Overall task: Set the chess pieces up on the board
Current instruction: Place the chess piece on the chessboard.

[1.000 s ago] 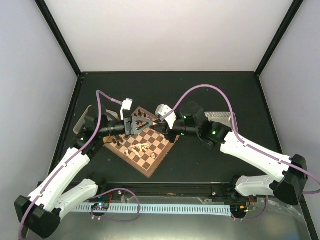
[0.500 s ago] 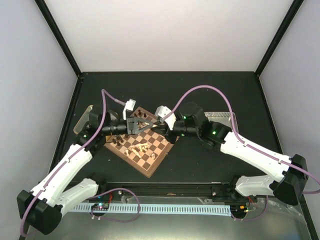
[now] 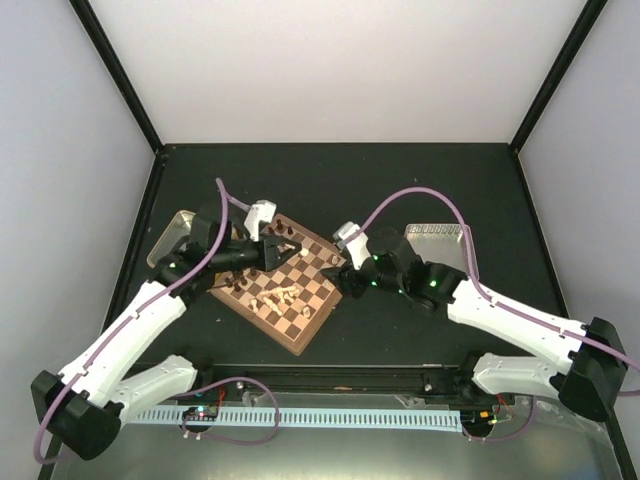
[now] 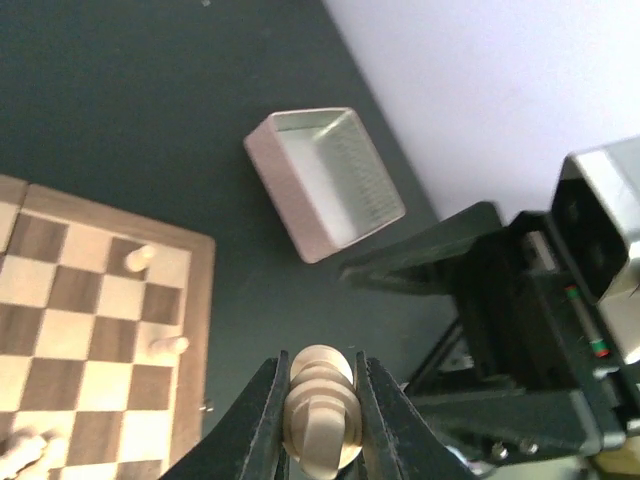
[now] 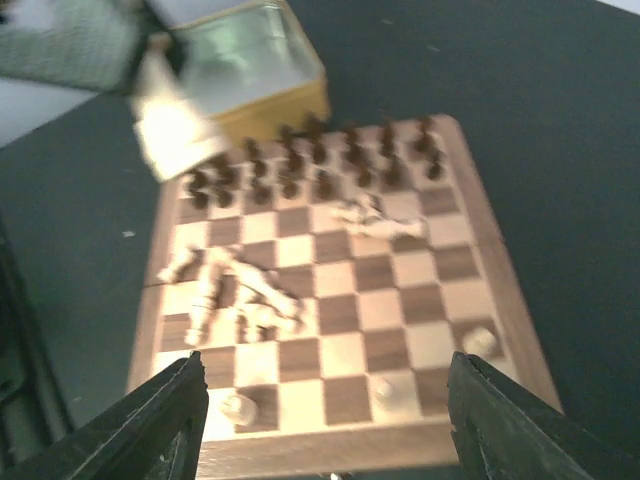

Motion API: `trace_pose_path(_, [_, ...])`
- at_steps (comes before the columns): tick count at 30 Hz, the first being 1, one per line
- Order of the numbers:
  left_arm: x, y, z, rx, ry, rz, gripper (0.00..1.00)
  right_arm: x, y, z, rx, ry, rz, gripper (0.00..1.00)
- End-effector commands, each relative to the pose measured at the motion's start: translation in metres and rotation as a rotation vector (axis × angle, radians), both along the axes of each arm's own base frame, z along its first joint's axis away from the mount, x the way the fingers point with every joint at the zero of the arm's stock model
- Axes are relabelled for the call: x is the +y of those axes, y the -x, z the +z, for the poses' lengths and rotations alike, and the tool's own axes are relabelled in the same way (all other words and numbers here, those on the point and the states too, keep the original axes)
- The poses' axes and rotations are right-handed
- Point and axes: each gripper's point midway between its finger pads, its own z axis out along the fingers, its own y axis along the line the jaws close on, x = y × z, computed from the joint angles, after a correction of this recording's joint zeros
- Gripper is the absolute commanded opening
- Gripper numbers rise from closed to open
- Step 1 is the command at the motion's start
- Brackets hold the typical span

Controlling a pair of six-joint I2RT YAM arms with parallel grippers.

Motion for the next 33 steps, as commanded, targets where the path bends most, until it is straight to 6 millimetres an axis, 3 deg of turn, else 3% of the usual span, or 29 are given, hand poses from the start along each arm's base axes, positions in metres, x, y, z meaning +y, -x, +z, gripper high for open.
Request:
trace_pose_path(1, [0.006,-0.013,-0.027,-0.067,-0.246,0.090,0.02,-0.051,-0.038,-0.001,0.012,-0.044,-0.434,0.67])
trace_pose_path(8, [-0.032,-0.008,-0.072,-0.116,-0.464,0.035,0.02,-0.126,-0.051,-0.040,0.156,-0.067,-0.927,0.67])
trace_pose_path(13, [-0.054,-0.007,-0.105,-0.120,-0.560,-0.018,0.02,-0.155,-0.045,-0.057,0.203,-0.103,-1.065,0.67])
trace_pose_path(19, [-0.064,-0.007,-0.144,-0.068,-0.633,-0.051,0.01,-0.166,-0.042,-0.055,0.194,-0.138,-1.093,0.68])
trace_pose_path(33, [-0.062,-0.007,-0.191,-0.063,-0.704,-0.049,0.02,-0.162,-0.041,-0.065,0.218,-0.147,-1.073,0.68])
